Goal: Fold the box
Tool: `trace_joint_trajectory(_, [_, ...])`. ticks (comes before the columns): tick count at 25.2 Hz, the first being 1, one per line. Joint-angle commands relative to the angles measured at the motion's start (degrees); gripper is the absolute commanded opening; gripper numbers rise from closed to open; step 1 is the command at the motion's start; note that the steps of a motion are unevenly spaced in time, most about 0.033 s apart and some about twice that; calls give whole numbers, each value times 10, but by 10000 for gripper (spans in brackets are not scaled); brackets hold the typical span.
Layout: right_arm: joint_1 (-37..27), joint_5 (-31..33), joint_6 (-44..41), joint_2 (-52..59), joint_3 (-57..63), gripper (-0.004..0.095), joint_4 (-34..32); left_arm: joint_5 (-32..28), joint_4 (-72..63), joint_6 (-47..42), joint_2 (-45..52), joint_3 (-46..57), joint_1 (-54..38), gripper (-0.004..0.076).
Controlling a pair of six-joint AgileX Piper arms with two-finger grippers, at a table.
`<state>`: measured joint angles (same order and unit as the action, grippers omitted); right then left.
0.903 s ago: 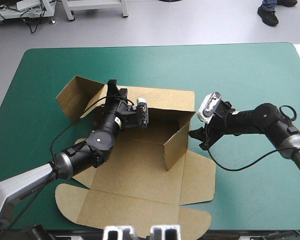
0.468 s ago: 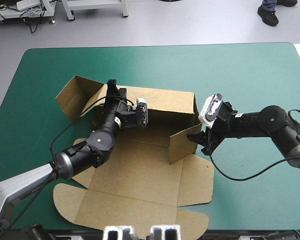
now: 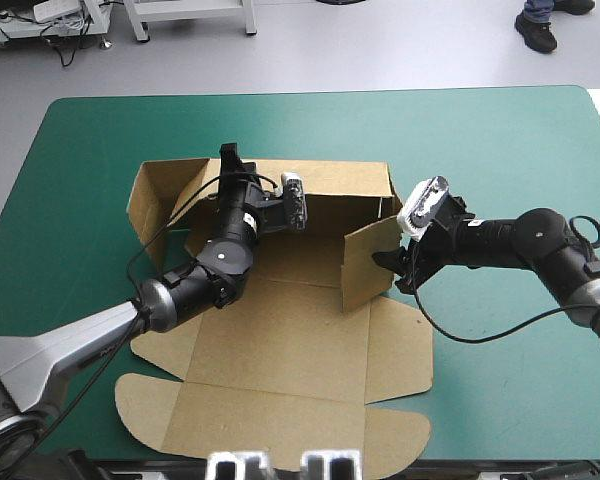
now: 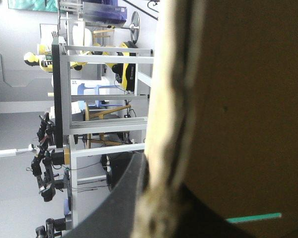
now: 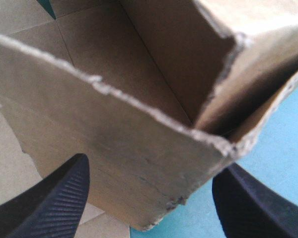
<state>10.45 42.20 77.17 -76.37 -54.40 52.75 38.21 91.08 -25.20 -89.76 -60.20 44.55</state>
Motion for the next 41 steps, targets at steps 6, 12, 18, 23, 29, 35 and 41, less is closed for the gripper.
trace_joint_trajectory(6, [0,-33,14,-5,-18,638,79,56,-8,-3,7,-55,9,-2])
trace_joint_trajectory(12, [0,-29,13,-11,-18,638,97,79,-80,4,12,-46,17,-2])
trace_joint_trajectory(18, [16,-69,5,-17,-18,638,113,81,-85,4,21,-35,61,-4])
trace_joint_trajectory(23, [78,-149,-51,-34,-15,638,79,120,-98,4,24,-35,86,-4])
trace_joint_trajectory(29, [84,-166,-145,-34,-14,429,-1,126,-140,6,35,-34,86,-4])
trace_joint_trajectory(35, [85,-124,-140,-34,-14,-23,3,102,-201,67,36,-34,86,-4])
trace_joint_trajectory(41, [85,-124,-156,-34,-14,-23,10,95,-350,191,44,-34,87,194])
